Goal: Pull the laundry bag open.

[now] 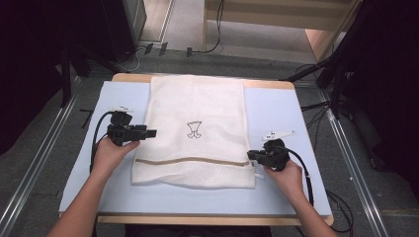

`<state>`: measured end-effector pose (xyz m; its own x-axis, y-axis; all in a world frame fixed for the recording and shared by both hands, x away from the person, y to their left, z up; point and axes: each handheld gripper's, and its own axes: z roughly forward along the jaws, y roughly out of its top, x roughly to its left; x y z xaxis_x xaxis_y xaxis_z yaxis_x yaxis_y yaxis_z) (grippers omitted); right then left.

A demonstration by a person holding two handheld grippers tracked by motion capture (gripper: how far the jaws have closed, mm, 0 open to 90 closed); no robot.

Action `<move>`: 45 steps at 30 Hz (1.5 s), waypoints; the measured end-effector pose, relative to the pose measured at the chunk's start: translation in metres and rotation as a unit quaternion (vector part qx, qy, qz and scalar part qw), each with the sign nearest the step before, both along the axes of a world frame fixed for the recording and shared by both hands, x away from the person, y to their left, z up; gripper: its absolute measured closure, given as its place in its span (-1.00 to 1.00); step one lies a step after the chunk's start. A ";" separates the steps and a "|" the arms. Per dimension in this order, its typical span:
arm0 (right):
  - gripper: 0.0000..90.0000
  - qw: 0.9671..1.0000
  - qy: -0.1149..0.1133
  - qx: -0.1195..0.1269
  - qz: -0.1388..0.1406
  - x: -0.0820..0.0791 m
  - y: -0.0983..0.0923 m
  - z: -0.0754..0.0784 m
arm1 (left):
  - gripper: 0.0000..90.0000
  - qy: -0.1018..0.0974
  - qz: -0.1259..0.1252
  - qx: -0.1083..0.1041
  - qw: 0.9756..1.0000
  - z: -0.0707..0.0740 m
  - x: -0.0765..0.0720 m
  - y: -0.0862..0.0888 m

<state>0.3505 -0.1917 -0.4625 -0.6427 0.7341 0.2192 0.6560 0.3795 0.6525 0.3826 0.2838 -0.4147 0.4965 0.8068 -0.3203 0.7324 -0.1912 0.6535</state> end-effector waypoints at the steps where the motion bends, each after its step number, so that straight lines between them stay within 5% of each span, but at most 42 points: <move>1: 0.95 1.000 0.002 -0.005 0.004 0.000 0.001 -0.002 | -0.07 -0.004 -0.002 0.000 1.000 0.002 -0.001 -0.004; 19: 1.00 0.999 0.017 0.021 0.018 -0.009 -0.002 -0.006 | -0.10 -0.023 -0.055 0.003 0.998 0.011 0.002 -0.036; 27: 1.00 1.000 0.012 0.011 0.024 -0.015 0.004 -0.004 | -0.10 -0.025 -0.076 0.005 0.997 0.012 0.002 -0.052; 38: 0.99 0.999 -0.019 0.006 0.029 -0.022 0.008 0.002 | -0.06 -0.032 -0.130 0.004 0.991 0.020 -0.006 -0.088; 45: 0.99 1.000 -0.014 -0.011 0.025 -0.019 0.004 -0.004 | -0.05 -0.027 -0.158 0.003 0.987 0.016 -0.012 -0.113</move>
<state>0.3314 -0.1879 -0.4664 -0.6850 0.7049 0.1841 0.6169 0.4268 0.6613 0.3707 0.1710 -0.3982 0.7402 0.6108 -0.2812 0.5990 -0.4089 0.6885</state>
